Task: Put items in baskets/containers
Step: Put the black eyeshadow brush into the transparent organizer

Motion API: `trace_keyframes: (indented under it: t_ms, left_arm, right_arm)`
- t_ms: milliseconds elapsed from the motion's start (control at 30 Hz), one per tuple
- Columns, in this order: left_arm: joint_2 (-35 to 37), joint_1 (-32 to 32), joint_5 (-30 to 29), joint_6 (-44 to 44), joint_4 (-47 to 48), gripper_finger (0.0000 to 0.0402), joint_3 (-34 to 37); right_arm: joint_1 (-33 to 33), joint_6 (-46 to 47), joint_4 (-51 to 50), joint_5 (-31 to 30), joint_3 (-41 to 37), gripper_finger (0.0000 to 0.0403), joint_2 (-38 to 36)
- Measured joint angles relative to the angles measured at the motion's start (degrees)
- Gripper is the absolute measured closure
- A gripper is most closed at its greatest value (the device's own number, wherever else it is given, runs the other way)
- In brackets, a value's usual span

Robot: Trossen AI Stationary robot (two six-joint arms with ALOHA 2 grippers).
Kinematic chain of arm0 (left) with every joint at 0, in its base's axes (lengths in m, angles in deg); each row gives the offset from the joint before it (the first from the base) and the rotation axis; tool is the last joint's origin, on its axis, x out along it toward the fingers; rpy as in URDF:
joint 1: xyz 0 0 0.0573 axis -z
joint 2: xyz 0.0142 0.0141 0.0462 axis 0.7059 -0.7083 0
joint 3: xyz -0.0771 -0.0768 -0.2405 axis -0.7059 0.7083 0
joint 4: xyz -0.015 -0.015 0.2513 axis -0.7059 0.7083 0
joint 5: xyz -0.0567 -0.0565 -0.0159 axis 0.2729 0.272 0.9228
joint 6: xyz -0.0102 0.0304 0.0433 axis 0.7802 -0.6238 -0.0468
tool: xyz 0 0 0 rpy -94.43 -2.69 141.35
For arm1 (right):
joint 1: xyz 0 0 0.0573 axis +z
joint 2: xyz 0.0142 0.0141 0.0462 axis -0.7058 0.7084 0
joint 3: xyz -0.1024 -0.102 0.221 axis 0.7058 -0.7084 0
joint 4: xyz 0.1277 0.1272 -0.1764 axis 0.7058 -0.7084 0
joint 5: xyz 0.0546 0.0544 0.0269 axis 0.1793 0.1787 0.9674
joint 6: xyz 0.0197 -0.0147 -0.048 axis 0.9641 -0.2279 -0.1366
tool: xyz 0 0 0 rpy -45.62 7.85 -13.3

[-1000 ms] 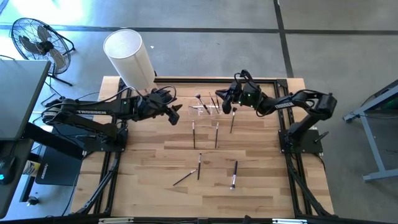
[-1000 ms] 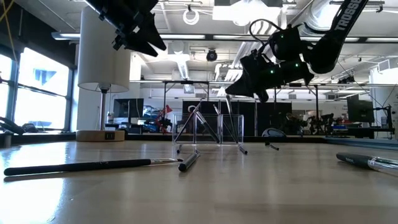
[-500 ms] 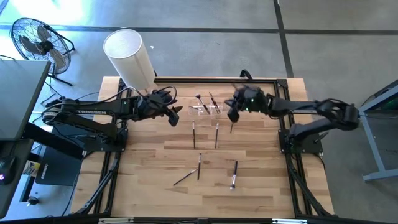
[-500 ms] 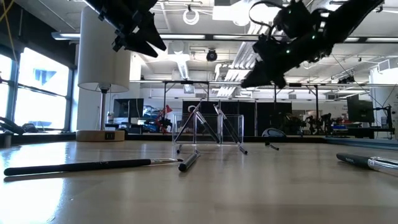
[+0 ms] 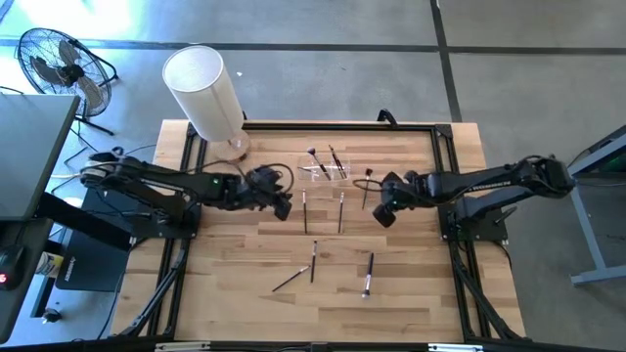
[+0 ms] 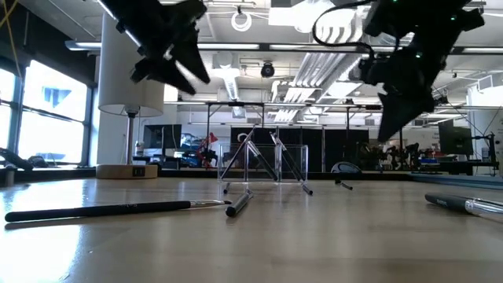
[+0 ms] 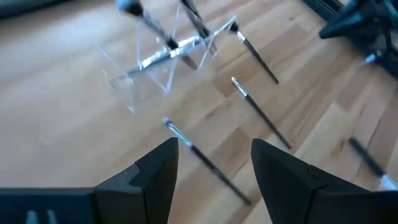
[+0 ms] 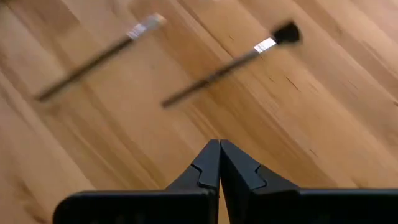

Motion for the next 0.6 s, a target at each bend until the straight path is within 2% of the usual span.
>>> trace_keyframes:
  t_ms: [133,333,467,600]
  left_arm:
    - [-4.5,0.3,1.6,8.4,-0.4,0.0200,-0.1]
    - [-11.0,0.3,3.1,20.7,-2.1,0.0200,-0.1]
    - [-16.7,-0.6,4.3,23.0,-1.0,0.0200,-2.7]
    - [-22.9,-2.1,4.7,22.8,4.1,0.0200,-9.3]
  right_arm:
    - [2.2,2.2,-3.4,-2.4,-0.3,0.0401,0.0]
    - [3.4,1.9,-3.7,-0.9,-2.2,0.0397,-0.1]
    - [4.2,1.6,-3.0,-0.5,-4.1,0.0400,-0.1]
    - [4.8,0.3,-1.4,-0.5,-6.1,0.0400,-0.1]
